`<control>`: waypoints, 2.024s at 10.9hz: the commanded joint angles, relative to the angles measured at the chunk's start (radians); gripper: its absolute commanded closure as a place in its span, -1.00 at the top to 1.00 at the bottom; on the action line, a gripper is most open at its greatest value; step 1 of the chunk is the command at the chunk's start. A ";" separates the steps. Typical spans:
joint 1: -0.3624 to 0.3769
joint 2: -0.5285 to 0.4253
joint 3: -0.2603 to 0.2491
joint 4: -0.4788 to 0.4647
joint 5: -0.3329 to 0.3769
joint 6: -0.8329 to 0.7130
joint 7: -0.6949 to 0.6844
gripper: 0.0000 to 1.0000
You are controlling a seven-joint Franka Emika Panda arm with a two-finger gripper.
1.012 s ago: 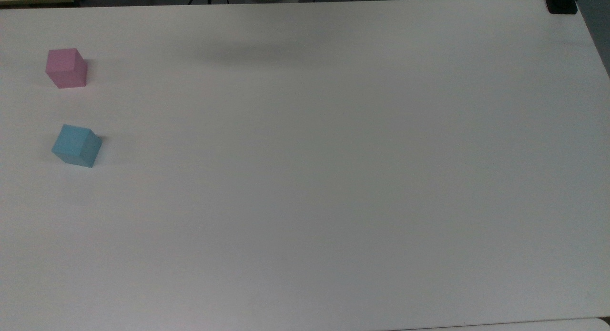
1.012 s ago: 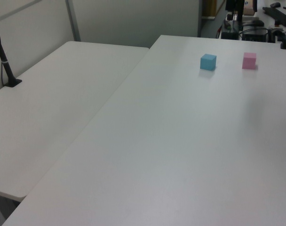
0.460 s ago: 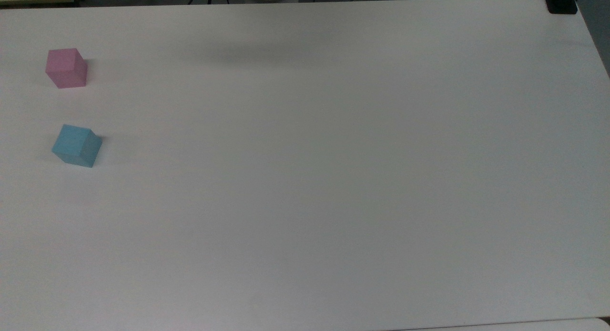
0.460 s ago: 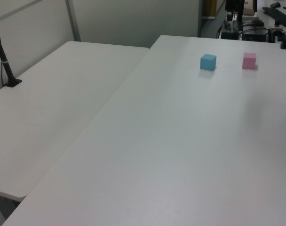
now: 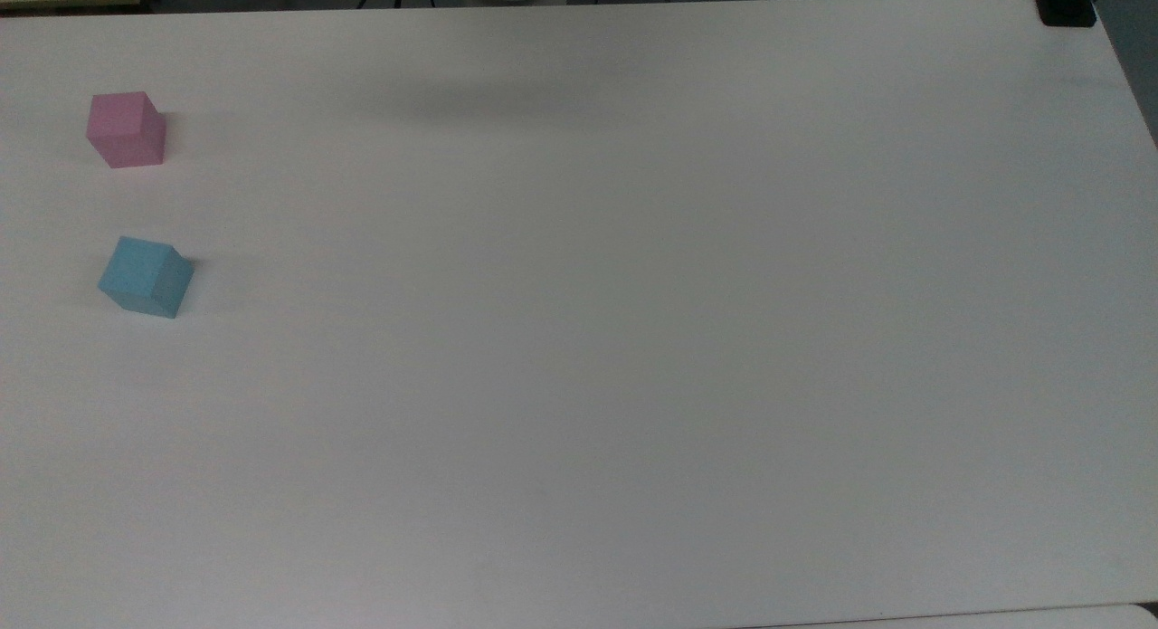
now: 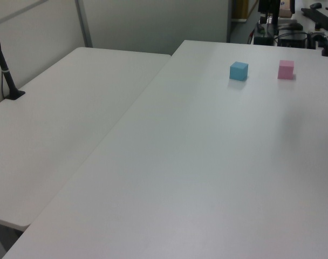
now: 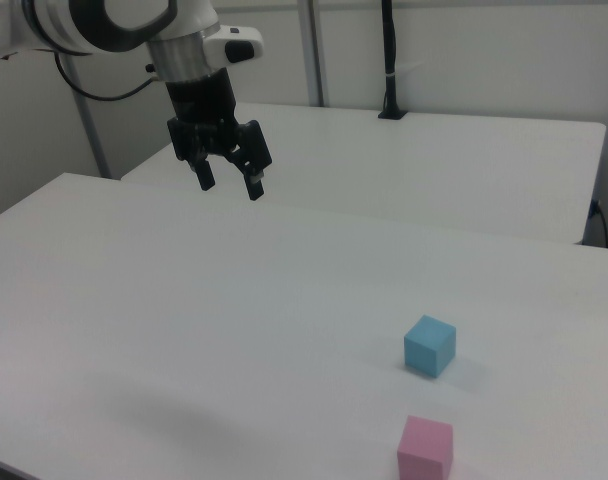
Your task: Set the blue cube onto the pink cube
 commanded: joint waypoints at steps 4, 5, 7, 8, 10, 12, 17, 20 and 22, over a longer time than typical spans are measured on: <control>-0.082 0.074 -0.012 0.031 0.029 0.087 -0.083 1.00; -0.111 0.107 -0.012 0.031 0.045 0.160 -0.101 1.00; -0.168 0.168 -0.013 0.031 0.067 0.280 -0.095 1.00; -0.180 0.208 -0.013 0.031 0.067 0.331 -0.092 1.00; -0.209 0.306 -0.013 0.029 0.067 0.440 -0.091 1.00; -0.218 0.407 -0.013 0.028 0.082 0.559 -0.062 1.00; -0.218 0.532 -0.016 0.023 0.069 0.701 -0.009 1.00; -0.220 0.556 -0.020 0.023 0.026 0.712 -0.009 1.00; -0.220 0.565 -0.039 0.022 -0.003 0.724 -0.008 1.00</control>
